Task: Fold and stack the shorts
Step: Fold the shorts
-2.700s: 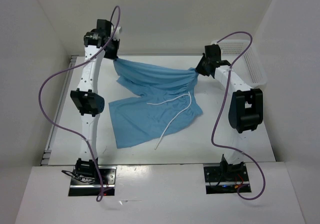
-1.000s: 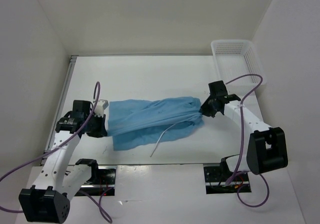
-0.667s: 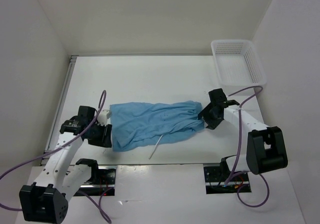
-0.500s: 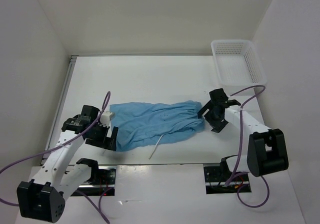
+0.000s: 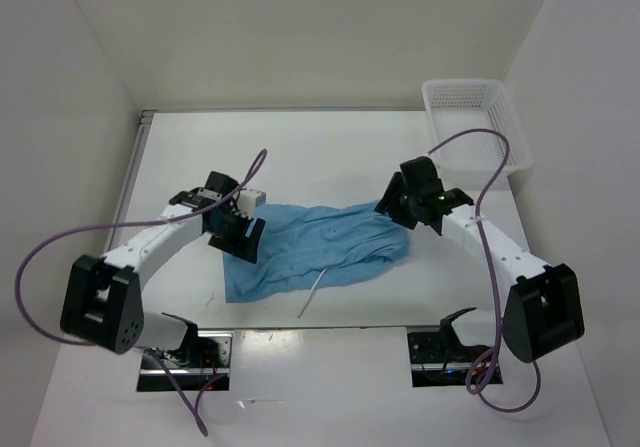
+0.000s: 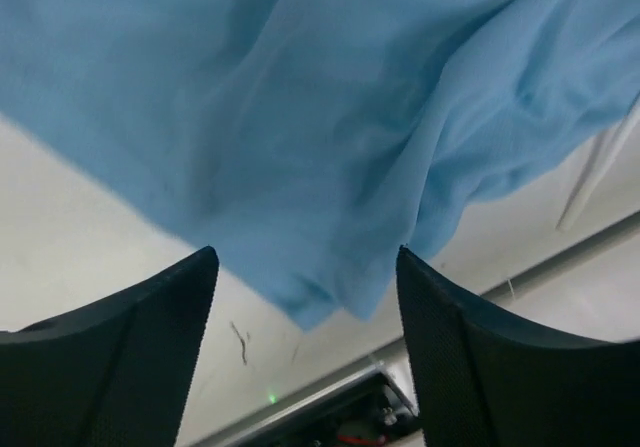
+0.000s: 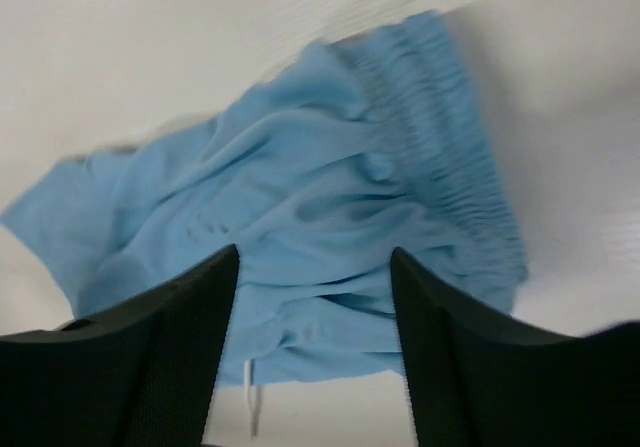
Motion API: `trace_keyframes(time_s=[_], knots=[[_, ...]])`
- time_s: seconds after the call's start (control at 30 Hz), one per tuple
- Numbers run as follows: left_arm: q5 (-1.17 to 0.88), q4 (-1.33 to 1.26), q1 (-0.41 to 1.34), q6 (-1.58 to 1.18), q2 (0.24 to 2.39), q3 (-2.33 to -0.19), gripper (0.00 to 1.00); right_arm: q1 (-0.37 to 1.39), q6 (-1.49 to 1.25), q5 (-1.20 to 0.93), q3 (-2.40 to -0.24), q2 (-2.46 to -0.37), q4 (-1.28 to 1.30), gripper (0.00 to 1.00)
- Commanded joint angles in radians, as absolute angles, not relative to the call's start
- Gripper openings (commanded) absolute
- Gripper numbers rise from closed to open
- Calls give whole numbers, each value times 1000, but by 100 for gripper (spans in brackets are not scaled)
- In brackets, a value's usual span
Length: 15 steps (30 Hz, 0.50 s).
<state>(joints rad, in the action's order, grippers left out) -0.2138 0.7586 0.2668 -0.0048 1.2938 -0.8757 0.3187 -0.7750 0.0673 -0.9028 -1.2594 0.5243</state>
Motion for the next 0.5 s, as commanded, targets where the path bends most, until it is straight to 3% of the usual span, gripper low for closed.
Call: trace_keyframes(time_s=[0.0, 0.07, 0.2, 0.3, 0.47], knots=[[-276, 604, 320, 0, 1432, -922, 76, 423, -733, -14, -945, -1337, 417, 59], [-293, 565, 333, 0, 1515, -936, 58, 455, -733, -14, -956, -1382, 417, 54], [-261, 497, 333, 0, 1595, -957, 44, 476, -744, 12, -956, -1503, 417, 41], [-261, 486, 333, 0, 1675, -986, 41, 476, -755, 86, -971, -1560, 451, 30], [-273, 466, 333, 0, 1807, -1051, 38, 465, -790, 158, -1034, -1722, 474, 30]])
